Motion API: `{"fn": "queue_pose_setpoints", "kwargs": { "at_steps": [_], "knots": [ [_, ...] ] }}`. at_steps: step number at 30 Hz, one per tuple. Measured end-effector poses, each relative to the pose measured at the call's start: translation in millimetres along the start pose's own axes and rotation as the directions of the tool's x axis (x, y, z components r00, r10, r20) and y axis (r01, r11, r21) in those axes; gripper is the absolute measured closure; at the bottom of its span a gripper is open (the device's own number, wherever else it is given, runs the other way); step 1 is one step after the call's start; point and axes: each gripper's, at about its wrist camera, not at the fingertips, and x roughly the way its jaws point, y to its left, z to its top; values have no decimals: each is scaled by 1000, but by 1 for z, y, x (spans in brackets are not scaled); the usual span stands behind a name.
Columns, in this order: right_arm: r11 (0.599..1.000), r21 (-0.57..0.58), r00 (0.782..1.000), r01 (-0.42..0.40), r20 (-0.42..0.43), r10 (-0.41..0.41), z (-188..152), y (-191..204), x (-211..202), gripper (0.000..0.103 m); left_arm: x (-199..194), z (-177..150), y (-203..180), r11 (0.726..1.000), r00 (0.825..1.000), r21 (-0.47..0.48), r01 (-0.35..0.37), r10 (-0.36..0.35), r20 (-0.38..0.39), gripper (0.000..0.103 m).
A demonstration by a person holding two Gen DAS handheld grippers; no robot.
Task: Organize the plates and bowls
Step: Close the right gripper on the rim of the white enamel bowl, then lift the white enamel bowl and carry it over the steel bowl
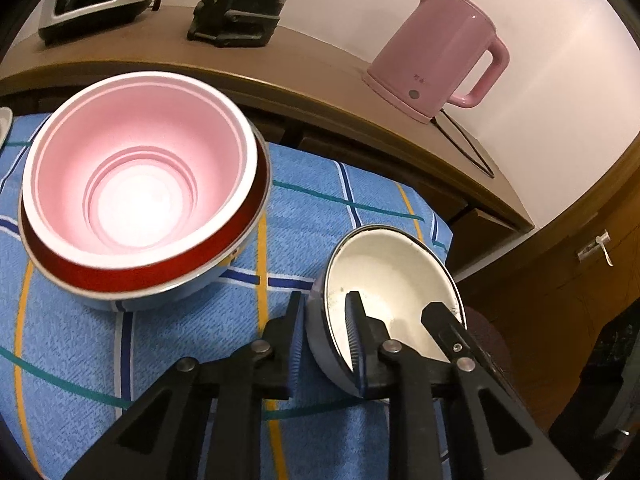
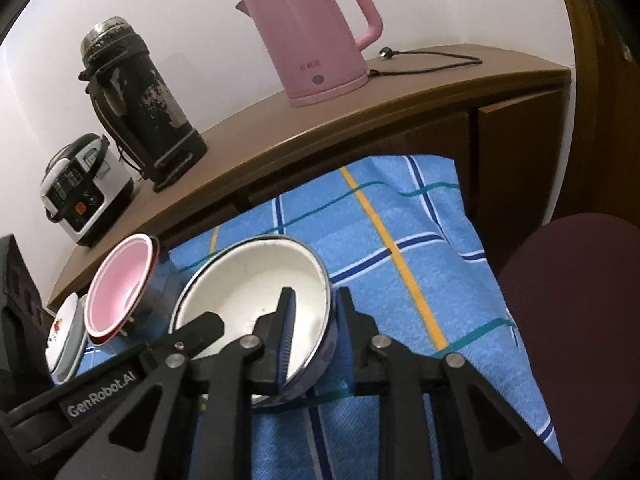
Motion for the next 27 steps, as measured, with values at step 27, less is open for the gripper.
{"fn": "queue_pose_setpoints", "kwargs": {
  "at_steps": [27],
  "knots": [
    [1000,-23,998,0,-63,-2,-45,38,-40,94,-55,-35,8,947,989,284,-148,135,63,83]
  ]
}}
